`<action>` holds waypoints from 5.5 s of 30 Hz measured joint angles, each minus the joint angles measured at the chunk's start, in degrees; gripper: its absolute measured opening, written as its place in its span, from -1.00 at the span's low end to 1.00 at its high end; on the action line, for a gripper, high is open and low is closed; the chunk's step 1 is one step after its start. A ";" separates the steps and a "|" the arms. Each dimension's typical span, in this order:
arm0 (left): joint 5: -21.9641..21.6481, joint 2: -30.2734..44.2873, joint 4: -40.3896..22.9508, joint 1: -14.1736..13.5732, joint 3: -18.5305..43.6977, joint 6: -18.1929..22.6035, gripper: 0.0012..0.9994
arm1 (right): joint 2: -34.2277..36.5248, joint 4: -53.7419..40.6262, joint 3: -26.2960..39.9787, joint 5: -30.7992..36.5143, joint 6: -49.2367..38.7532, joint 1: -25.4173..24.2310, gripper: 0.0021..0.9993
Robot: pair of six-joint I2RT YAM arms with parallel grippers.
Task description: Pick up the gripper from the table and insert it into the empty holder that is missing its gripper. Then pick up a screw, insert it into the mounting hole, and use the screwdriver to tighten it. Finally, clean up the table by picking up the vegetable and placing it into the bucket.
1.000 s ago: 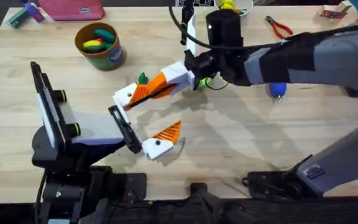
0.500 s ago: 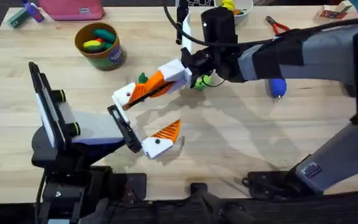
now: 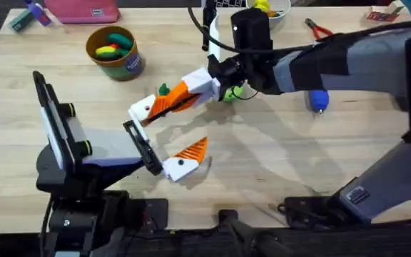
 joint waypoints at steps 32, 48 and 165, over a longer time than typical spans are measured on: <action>0.86 0.01 -0.04 -0.15 0.00 0.00 0.97 | -0.01 0.09 0.00 1.36 -0.70 0.50 0.92; 0.88 0.00 -0.04 -0.15 0.00 0.00 0.97 | -13.56 -26.32 0.47 10.95 -11.16 -7.80 0.95; 0.89 0.00 -0.05 -0.15 0.00 0.00 0.97 | 8.06 -86.03 38.45 87.70 -30.44 -2.54 -0.51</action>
